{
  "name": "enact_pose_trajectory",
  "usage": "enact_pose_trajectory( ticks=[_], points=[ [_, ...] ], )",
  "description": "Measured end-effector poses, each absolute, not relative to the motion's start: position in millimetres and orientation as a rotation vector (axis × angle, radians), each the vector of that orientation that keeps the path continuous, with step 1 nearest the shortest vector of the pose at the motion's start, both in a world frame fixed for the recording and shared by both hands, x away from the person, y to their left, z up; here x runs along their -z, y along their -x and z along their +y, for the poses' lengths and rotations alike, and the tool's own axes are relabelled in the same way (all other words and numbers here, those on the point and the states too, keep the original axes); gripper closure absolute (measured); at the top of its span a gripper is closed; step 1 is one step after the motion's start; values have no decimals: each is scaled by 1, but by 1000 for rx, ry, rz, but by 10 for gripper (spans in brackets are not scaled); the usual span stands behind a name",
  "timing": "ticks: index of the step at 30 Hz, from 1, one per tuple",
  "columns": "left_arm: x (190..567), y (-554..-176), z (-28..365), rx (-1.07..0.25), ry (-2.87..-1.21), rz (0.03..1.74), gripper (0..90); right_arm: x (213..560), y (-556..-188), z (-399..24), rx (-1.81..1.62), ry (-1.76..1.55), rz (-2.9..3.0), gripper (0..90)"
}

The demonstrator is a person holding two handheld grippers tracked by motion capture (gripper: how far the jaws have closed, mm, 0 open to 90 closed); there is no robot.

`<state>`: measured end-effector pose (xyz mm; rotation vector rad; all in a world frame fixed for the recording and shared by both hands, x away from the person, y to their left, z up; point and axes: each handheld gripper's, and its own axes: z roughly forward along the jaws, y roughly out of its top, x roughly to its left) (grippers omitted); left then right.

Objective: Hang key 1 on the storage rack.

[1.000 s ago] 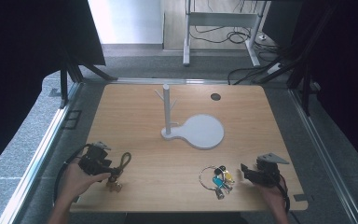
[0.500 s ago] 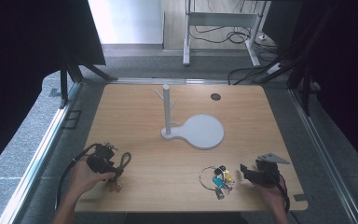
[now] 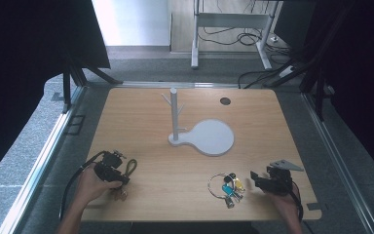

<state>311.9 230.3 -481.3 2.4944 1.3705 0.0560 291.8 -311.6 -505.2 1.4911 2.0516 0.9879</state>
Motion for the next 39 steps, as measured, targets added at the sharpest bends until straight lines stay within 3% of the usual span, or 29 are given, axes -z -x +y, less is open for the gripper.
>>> enact_pose_trajectory(
  ticks=[13,26,39],
  points=[
    [483,-306,229,-104,-2484,1365,657,507,-292,-315,-979,-1508,2039,286],
    [480,-301,234,-124,-2462,1328,671,508,-292,-317,-966,-1510,2028,288],
    [437,-291,251,-177,-2276,1233,673,506,-292,-318,-966,-1513,2020,289]
  ],
)
